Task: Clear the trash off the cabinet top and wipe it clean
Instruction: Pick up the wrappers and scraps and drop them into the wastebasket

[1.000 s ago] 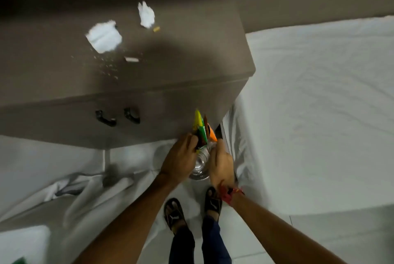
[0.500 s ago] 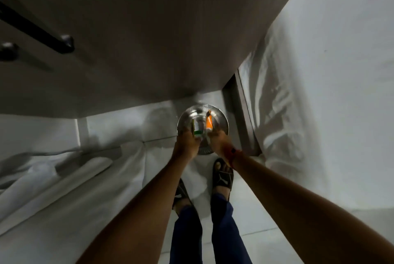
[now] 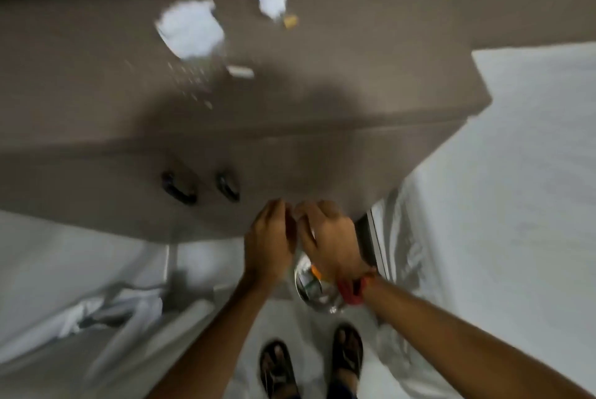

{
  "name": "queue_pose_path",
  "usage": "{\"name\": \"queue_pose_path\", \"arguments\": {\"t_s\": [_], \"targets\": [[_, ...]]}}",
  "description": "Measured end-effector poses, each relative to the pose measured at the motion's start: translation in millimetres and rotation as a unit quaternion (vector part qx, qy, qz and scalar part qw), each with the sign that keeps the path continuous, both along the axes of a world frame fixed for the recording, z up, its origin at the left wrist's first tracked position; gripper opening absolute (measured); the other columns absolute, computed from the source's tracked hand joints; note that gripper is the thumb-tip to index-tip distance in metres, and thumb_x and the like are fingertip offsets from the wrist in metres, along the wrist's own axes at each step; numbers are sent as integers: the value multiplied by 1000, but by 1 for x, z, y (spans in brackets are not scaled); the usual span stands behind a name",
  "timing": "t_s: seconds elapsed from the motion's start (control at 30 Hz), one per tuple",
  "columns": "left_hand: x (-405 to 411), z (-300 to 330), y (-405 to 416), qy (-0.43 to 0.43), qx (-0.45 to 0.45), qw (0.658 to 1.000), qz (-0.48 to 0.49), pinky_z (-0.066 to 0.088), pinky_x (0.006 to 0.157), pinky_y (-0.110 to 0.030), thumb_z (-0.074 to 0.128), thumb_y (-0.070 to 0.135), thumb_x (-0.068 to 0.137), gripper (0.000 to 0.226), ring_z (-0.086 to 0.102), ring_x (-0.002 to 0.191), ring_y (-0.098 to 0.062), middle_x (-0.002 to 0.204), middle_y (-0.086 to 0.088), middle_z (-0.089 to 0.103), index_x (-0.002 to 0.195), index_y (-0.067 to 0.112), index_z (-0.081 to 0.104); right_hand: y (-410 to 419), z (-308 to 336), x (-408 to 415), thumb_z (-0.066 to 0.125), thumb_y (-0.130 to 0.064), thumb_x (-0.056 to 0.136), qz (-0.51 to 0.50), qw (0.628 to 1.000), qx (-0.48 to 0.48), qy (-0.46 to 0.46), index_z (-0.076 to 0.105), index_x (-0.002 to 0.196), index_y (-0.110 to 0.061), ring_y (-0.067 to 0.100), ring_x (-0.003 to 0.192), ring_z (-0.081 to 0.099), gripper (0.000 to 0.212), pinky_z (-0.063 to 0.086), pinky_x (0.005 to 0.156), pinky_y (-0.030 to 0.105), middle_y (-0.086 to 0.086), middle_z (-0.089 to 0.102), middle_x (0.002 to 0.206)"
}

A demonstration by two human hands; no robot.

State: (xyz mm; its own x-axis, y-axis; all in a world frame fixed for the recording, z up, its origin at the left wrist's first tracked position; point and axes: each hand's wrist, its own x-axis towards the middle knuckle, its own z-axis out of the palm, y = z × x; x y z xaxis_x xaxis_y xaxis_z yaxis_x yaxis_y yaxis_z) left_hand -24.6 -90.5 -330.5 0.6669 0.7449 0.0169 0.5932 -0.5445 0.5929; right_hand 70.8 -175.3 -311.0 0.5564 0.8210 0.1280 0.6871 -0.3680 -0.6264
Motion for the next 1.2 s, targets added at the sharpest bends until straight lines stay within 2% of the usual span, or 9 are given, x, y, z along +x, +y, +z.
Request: {"name": "queue_pose_path", "arguments": {"t_s": [0.1, 0.23, 0.4, 0.53, 0.67, 0.83, 1.0, 1.1, 1.2], "targets": [[-4, 86, 22, -112, -97, 985, 89, 59, 78, -45, 48, 48, 81, 25, 71, 88, -32, 93, -8, 74, 94, 33, 64, 20, 93, 0, 48, -25, 89, 42, 991, 125, -27, 65, 96, -17, 20, 76, 60, 20, 49, 59, 32, -1, 67, 85], [-9, 180, 72, -185, 52, 973, 127, 58, 68, -30, 57, 43, 90, 22, 71, 69, -17, 76, 3, 75, 91, 23, 66, 75, 187, 23, 50, -18, 88, 14, 975, 224, -4, 66, 88, -14, 18, 80, 59, 16, 47, 70, 32, 0, 67, 85], [25, 234, 164, -141, 99, 976, 134, 51, 81, -31, 60, 17, 93, 20, 66, 97, -25, 106, -8, 71, 108, 13, 71, 165, 219, 90, 52, -10, 91, -38, 993, 74, -82, 65, 113, -8, 30, 106, 54, 25, 44, 94, 36, 12, 61, 114], [51, 232, 192, 30, 101, 993, 60, 53, 87, -41, 77, 42, 81, 45, 61, 104, -28, 115, -6, 64, 119, 20, 70, 200, 207, 120, 54, -21, 95, -25, 981, -95, -170, 66, 120, -12, 35, 110, 51, 29, 47, 98, 43, 16, 56, 121], [56, 225, 194, 29, 186, 978, 88, 54, 77, -36, 71, 34, 88, 22, 61, 91, -22, 102, -4, 68, 105, 20, 73, 207, 206, 124, 59, -5, 89, -45, 990, -44, -125, 74, 103, -10, 37, 105, 57, 21, 55, 91, 42, 17, 61, 112], [50, 225, 172, -145, 172, 968, 115, 55, 76, -40, 59, 28, 98, 19, 59, 90, -19, 99, -3, 65, 105, 14, 68, 187, 216, 119, 69, -15, 92, -86, 992, 96, 6, 75, 99, -16, 21, 98, 59, 9, 51, 83, 31, 6, 65, 105], [40, 217, 97, -281, 124, 948, 83, 52, 64, -34, 65, 23, 96, 9, 59, 76, -13, 88, 2, 64, 91, 15, 67, 124, 225, 86, 73, -14, 87, -131, 924, 262, 247, 76, 93, -12, 17, 87, 72, 7, 59, 82, 42, 3, 77, 93], [29, 190, 37, -298, 99, 949, 14, 51, 71, -30, 66, 22, 95, 9, 61, 82, -16, 90, 0, 65, 92, 13, 65, 70, 203, 56, 74, -12, 87, -153, 899, 314, 265, 76, 93, -10, 15, 82, 72, 7, 57, 74, 33, 5, 77, 90], [16, 145, -16, -270, 60, 959, -55, 50, 77, -32, 65, 19, 95, 9, 60, 85, -18, 90, -2, 64, 91, 11, 64, 11, 159, 23, 74, -21, 89, -174, 906, 309, 233, 75, 94, -18, 18, 86, 70, 6, 56, 74, 32, 2, 74, 92]]}}
